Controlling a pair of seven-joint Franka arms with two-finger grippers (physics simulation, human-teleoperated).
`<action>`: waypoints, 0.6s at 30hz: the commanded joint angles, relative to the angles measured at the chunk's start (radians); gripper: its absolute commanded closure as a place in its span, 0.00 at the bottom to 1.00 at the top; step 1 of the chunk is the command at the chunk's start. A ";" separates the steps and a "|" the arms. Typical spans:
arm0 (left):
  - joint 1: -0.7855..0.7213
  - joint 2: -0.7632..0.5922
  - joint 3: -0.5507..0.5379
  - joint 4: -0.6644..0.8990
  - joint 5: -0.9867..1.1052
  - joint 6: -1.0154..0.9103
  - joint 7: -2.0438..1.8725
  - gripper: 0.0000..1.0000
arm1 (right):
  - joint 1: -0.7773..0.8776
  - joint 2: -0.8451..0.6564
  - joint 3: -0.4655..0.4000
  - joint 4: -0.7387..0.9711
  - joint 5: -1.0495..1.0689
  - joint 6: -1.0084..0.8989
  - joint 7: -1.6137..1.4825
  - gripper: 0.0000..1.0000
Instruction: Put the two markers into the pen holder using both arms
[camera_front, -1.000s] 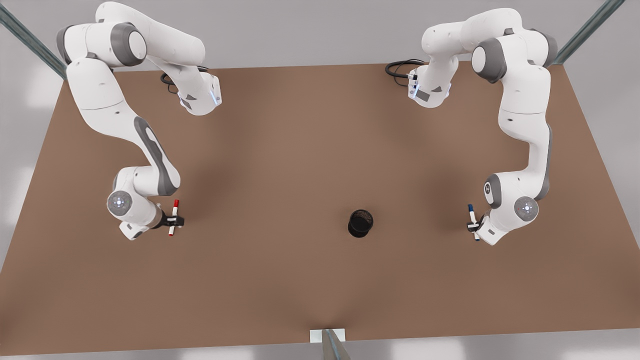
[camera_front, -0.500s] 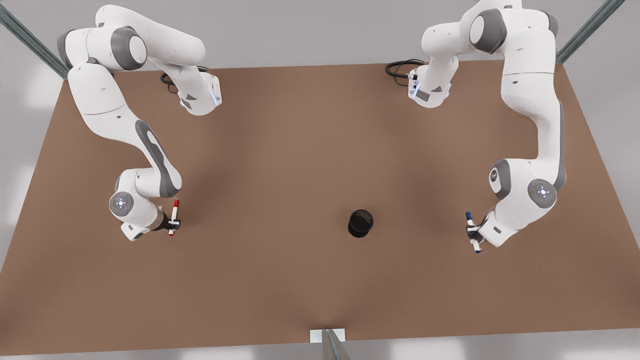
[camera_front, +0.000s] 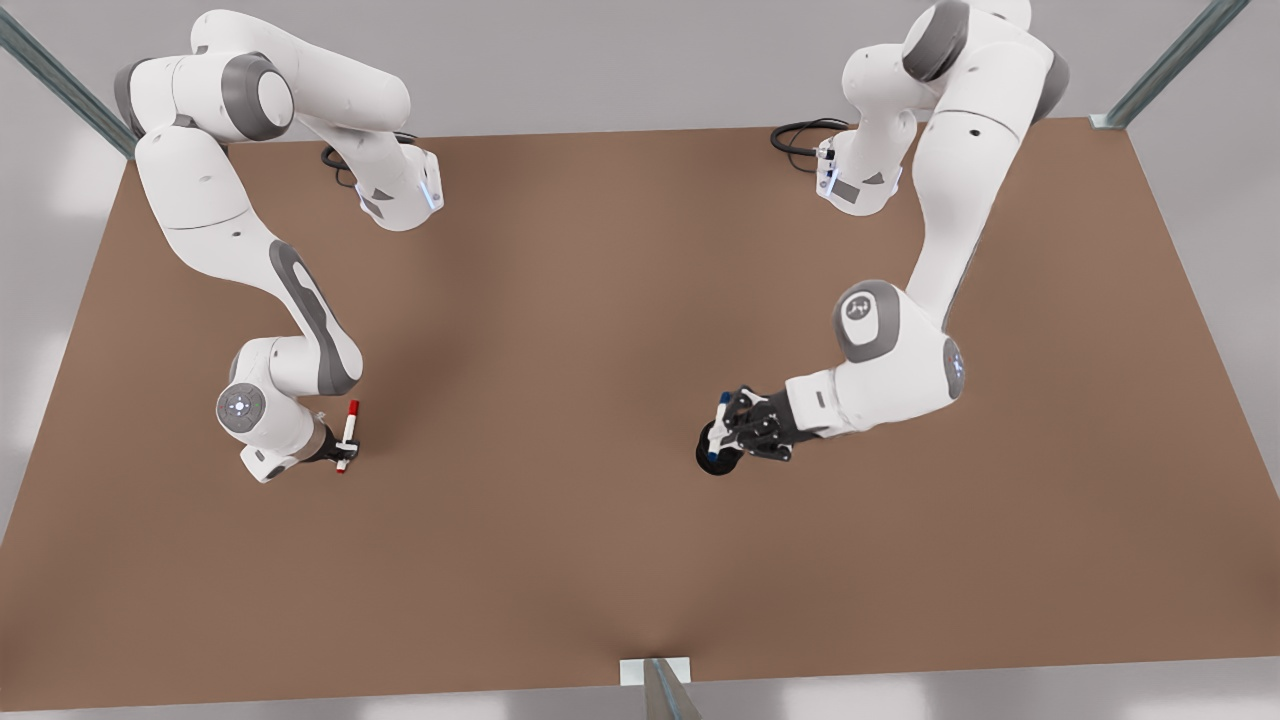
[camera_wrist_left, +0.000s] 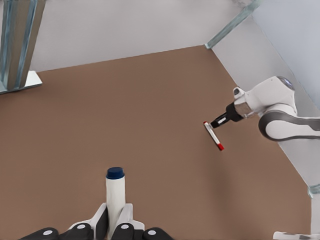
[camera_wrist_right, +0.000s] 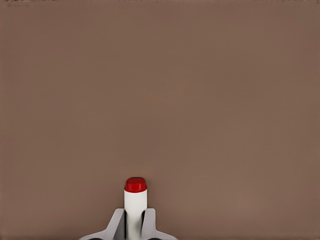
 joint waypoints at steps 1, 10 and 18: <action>0.002 -0.004 0.000 -0.049 -0.314 0.138 1.344 0.79 | 0.000 -0.001 0.000 0.004 -0.011 -0.009 0.047 0.79; 0.060 -0.084 0.000 -0.219 -0.542 0.107 1.956 0.79 | 0.003 -0.011 0.007 0.058 -0.013 -0.072 0.052 0.79; 0.037 -0.055 0.001 -0.299 -0.650 0.139 2.070 0.79 | 0.045 -0.038 0.118 0.364 -0.013 -0.351 0.093 0.79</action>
